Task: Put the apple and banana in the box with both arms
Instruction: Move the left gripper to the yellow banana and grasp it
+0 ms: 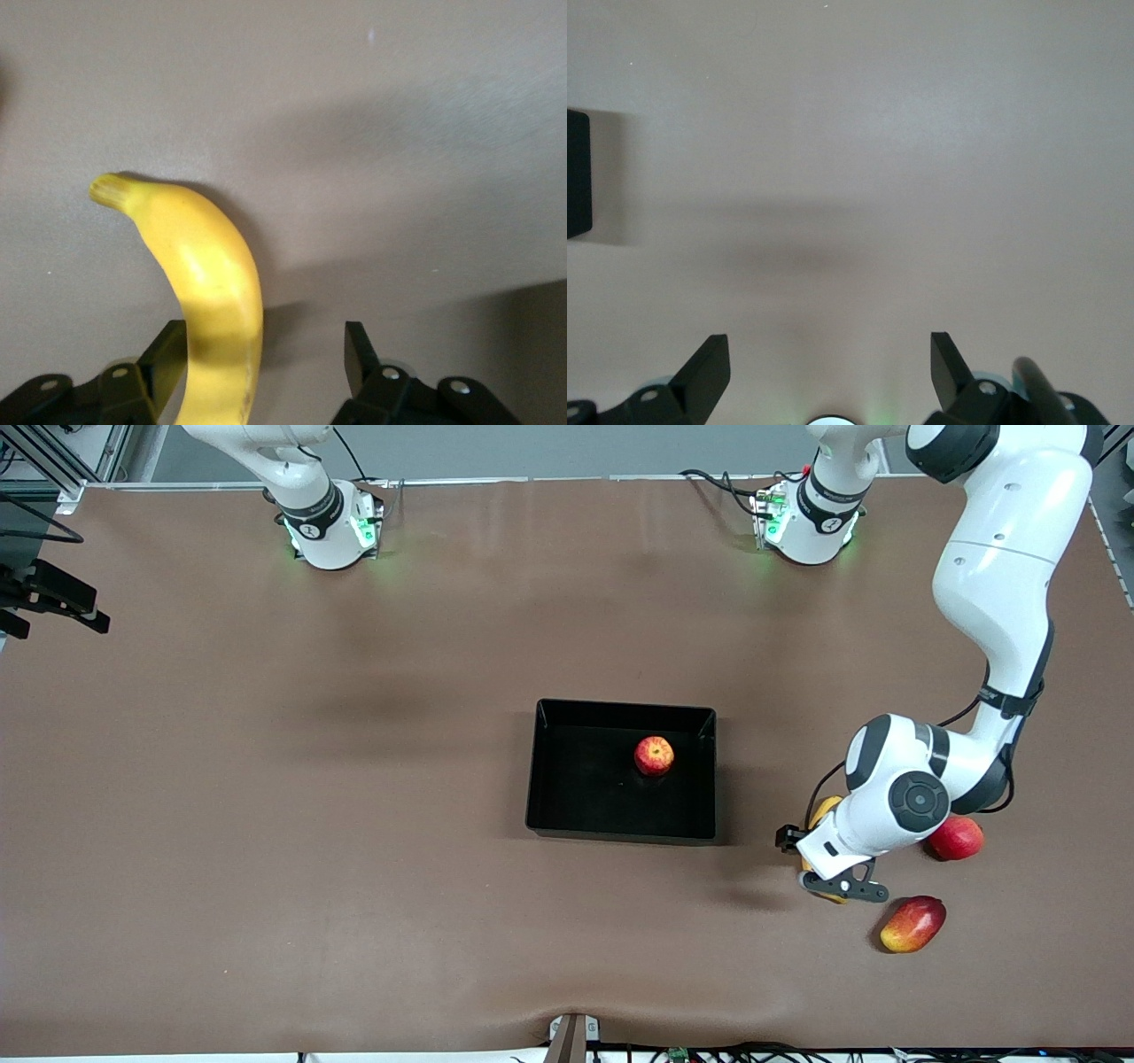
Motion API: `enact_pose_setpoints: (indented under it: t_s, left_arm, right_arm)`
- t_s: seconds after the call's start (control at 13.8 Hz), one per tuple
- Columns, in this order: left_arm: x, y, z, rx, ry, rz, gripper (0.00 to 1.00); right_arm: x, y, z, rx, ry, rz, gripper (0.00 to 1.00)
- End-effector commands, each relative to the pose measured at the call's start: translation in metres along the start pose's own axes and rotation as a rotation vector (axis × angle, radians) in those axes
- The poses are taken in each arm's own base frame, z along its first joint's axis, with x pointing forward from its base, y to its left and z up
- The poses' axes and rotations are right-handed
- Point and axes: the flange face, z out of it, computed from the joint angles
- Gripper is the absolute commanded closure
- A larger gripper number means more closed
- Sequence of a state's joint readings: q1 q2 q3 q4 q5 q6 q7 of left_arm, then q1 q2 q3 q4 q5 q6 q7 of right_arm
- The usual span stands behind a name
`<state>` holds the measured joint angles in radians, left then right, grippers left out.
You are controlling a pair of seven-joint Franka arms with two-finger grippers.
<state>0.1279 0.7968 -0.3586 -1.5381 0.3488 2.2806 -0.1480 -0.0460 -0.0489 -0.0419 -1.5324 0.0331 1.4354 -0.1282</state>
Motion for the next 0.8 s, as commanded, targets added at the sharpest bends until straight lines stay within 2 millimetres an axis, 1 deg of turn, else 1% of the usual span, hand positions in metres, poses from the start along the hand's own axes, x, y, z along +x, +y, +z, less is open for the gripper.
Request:
enact_pose_setpoints:
  t_s: [0.0, 0.07, 0.15, 0.29, 0.36, 0.44, 0.51, 0.58, 0.73]
  left_arm:
    - [-0.009, -0.01, 0.013, 0.033, 0.008, 0.013, 0.3]
    - [-0.011, -0.01, 0.014, 0.037, 0.004, 0.016, 0.34]
    - [-0.012, -0.009, 0.015, 0.038, 0.001, 0.018, 0.45]
    - [-0.011, -0.013, 0.009, 0.042, 0.003, 0.012, 0.86]
    - [-0.009, -0.014, -0.004, 0.05, 0.019, 0.03, 0.96]
    - [-0.007, -0.012, -0.019, 0.056, 0.038, 0.034, 1.0]
    - [-0.004, -0.007, -0.04, 0.062, 0.066, 0.042, 1.0]
    - [-0.002, 0.001, -0.062, 0.069, 0.072, 0.048, 1.0]
    - [0.001, 0.026, -0.103, 0.062, 0.089, 0.066, 1.0]
  right_arm:
    - [-0.004, 0.002, -0.003, 0.004, 0.001, -0.005, 0.0]
    - [-0.004, 0.002, -0.003, 0.004, 0.0, -0.005, 0.0]
    - [-0.004, 0.002, -0.003, 0.004, 0.0, -0.005, 0.0]
    - [-0.004, 0.001, -0.003, 0.003, 0.001, -0.007, 0.0]
    - [-0.004, 0.002, -0.003, 0.004, 0.001, -0.005, 0.0]
    - [-0.004, 0.003, -0.003, 0.004, 0.001, -0.003, 0.0]
    - [-0.004, 0.003, -0.003, 0.004, 0.001, -0.002, 0.0]
    - [-0.004, 0.003, -0.003, 0.004, 0.0, -0.002, 0.0]
    - [-0.004, 0.003, -0.003, 0.004, 0.001, -0.002, 0.0]
